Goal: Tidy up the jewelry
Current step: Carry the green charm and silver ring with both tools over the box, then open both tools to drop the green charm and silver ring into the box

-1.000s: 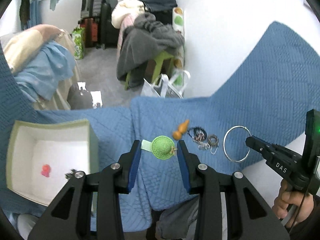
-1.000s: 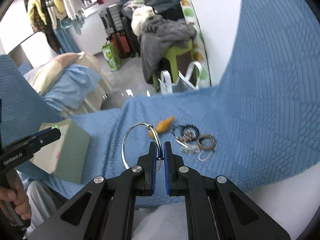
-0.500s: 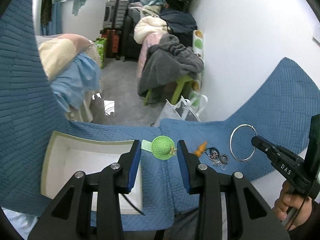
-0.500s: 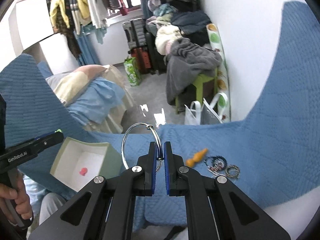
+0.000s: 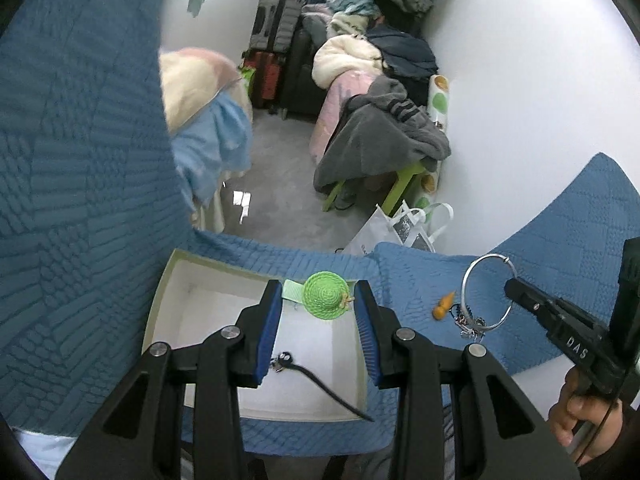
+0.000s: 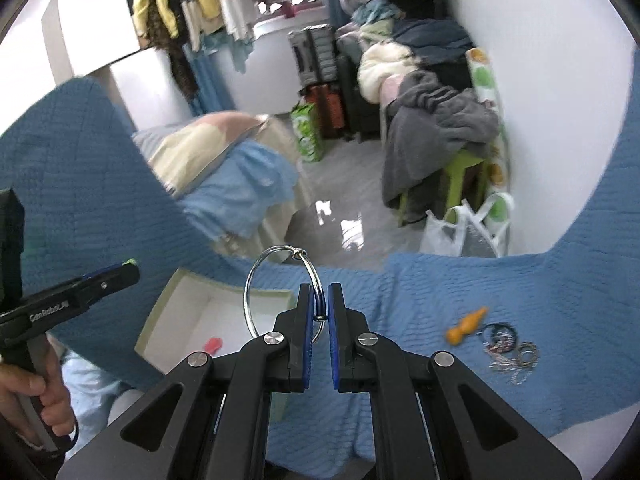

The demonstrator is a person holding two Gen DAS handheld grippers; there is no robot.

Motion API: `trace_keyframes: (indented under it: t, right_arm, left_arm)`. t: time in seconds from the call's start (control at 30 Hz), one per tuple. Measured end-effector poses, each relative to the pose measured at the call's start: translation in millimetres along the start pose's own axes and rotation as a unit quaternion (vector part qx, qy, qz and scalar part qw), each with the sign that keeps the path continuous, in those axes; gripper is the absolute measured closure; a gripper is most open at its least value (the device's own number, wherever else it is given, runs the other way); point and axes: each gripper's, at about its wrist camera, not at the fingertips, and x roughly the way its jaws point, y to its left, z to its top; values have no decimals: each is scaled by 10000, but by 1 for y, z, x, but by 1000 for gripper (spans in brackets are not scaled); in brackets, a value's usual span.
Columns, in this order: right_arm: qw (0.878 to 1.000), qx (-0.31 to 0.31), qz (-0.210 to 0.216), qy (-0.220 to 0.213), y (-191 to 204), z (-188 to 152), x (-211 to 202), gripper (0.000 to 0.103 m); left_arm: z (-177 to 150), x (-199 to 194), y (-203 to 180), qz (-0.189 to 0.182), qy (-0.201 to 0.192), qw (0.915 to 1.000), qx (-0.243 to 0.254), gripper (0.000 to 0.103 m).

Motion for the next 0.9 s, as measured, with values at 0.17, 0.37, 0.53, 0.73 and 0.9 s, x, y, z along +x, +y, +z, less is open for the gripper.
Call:
trace_keyframes:
  t: [0.17, 0.37, 0.53, 0.73, 0.9]
  right_arm:
    - [9989, -121, 161, 420, 28, -14, 33, 99]
    - [9941, -320, 278, 1000, 60, -35, 74, 99]
    - [9885, -546, 271, 1383, 78, -52, 100, 98]
    - [9813, -606, 338, 1794, 85, -71, 127, 98]
    - [9770, -628, 391, 2002, 88, -85, 135, 98]
  left_arm:
    - [-10, 17, 24, -11, 243, 9996, -171, 65]
    - [-28, 41, 44, 117, 585, 9981, -167, 65]
    - [-44, 59, 62, 199, 833, 9960, -237, 65]
    - [-63, 82, 77, 333, 1169, 9920, -328, 65]
    - [-73, 93, 79, 394, 1384, 9890, -334, 65]
